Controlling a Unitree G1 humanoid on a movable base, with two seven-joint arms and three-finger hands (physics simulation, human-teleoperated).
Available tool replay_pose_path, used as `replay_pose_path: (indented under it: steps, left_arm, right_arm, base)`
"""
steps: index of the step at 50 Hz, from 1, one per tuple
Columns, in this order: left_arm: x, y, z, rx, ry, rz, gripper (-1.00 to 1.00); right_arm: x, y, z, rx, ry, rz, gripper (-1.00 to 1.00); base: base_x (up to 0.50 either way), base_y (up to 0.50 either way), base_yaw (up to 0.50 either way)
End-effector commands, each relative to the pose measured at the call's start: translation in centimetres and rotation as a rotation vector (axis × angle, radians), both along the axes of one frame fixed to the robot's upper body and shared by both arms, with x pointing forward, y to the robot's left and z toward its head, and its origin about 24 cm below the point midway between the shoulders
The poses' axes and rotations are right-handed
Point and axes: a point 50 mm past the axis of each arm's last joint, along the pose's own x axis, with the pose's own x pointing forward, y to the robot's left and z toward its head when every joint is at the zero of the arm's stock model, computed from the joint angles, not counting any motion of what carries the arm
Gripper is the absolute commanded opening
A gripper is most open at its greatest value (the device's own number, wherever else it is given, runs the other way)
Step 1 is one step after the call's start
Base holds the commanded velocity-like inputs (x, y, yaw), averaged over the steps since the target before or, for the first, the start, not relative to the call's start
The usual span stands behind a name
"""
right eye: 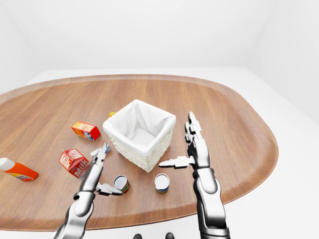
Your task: Pick up the tomato sauce, and put it in the basket.
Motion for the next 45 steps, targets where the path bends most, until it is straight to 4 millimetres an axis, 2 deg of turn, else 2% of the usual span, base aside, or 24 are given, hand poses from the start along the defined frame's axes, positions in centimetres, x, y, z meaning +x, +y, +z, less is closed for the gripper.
replay_pose_path:
  steps: [1, 7, 9, 19, 45]
  left_arm:
    - [0.1, -0.1, -0.3, 0.006, 0.008, 0.0, 0.99]
    - [0.2, 0.0, -1.1, 0.018, 0.032, 0.016, 0.99]
    - [0.3, -0.1, -0.7, 0.018, 0.019, 0.006, 0.99]
    - [0.5, 0.1, -2.4, 0.043, 0.067, 0.036, 0.99]
    - [0.8, -0.4, -2.6, 0.042, 0.068, 0.024, 0.99]
  right_arm:
    - [0.0, 0.0, 0.1, -0.001, -0.002, 0.001, 1.0]
    - [0.0, 0.0, 0.1, 0.0, -0.003, -0.001, 1.0]
    - [0.0, 0.0, 0.2, 0.0, -0.008, -0.001, 1.0]
    - [0.0, -0.1, 0.1, 0.001, -0.003, -0.001, 1.0]
    - [0.0, -0.1, 0.1, 0.002, -0.005, -0.001, 1.0]
  base:
    - [0.0, 0.0, 0.0]
    - [0.0, 0.0, 0.0]
    - [0.0, 0.0, 0.0]
    - [0.0, 0.0, 0.0]
    - [0.0, 0.0, 0.0]
